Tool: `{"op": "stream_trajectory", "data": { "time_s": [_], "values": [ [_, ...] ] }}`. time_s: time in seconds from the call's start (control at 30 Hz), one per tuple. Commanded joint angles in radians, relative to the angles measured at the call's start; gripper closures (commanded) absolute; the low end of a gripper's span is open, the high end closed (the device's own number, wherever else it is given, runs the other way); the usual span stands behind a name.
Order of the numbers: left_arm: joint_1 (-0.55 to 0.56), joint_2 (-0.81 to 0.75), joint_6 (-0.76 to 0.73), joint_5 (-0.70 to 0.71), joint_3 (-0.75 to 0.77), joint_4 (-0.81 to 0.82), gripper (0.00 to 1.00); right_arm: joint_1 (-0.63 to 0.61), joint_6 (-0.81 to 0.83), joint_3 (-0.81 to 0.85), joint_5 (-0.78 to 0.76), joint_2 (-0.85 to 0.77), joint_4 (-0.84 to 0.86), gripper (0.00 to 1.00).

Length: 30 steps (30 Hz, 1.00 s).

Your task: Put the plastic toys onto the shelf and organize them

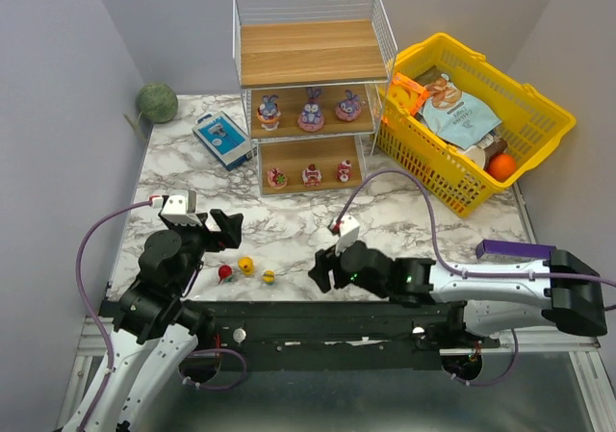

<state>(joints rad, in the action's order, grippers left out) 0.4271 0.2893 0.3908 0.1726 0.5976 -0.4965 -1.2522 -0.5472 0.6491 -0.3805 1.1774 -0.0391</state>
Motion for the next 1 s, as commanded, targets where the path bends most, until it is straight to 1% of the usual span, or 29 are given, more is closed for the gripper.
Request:
{"op": "stream_trajectory", "data": {
  "time_s": [0.0,0.03,0.07,0.13,0.17,0.23,0.27,0.33,0.37,0.47,0.63,0.73,0.8,0.97],
  "values": [
    [-0.005,-0.001,0.003,0.022,-0.005,0.001,0.01,-0.150,-0.137,0.018,-0.203,0.089,0.103,0.27],
    [-0.005,-0.002,0.003,0.024,-0.005,-0.001,0.01,-0.191,-0.157,0.021,-0.213,0.141,0.114,0.29],
    [-0.005,-0.002,0.003,0.027,-0.005,-0.001,0.01,-0.205,-0.166,0.024,-0.210,0.174,0.164,0.35],
    [-0.005,-0.002,0.005,0.025,-0.005,-0.001,0.01,-0.255,-0.171,0.029,-0.215,0.261,0.227,0.43],
    [-0.004,-0.001,0.005,0.025,-0.007,-0.001,0.01,-0.269,-0.186,0.035,-0.228,0.290,0.272,0.50],
    [-0.004,-0.002,0.005,0.025,-0.005,-0.001,0.01,-0.300,-0.178,0.063,-0.244,0.353,0.323,0.57],
    [-0.005,-0.002,0.003,0.025,-0.005,-0.001,0.01,-0.308,-0.168,0.070,-0.250,0.402,0.371,0.63],
    [-0.005,-0.002,0.006,0.027,-0.005,-0.001,0.01,-0.316,-0.160,0.084,-0.268,0.453,0.432,0.68],
    [-0.005,-0.004,0.005,0.027,-0.007,-0.001,0.01,-0.316,-0.155,0.084,-0.274,0.493,0.494,0.72],
    [-0.005,-0.006,0.005,0.030,-0.005,-0.001,0.01,-0.316,-0.142,0.093,-0.285,0.550,0.596,0.79],
    [-0.005,-0.006,0.005,0.030,-0.005,-0.002,0.01,-0.316,-0.123,0.150,-0.296,0.666,0.648,0.85],
    [-0.005,-0.007,0.005,0.031,-0.005,-0.002,0.01,-0.312,-0.082,0.182,-0.345,0.729,0.683,0.90],
    [-0.005,-0.007,0.006,0.033,-0.005,-0.002,0.01,-0.309,-0.069,0.231,-0.362,0.758,0.651,0.92],
    [-0.004,-0.006,0.005,0.033,-0.005,-0.001,0.01,-0.299,-0.106,0.254,-0.359,0.801,0.622,0.94]
  ]
}}
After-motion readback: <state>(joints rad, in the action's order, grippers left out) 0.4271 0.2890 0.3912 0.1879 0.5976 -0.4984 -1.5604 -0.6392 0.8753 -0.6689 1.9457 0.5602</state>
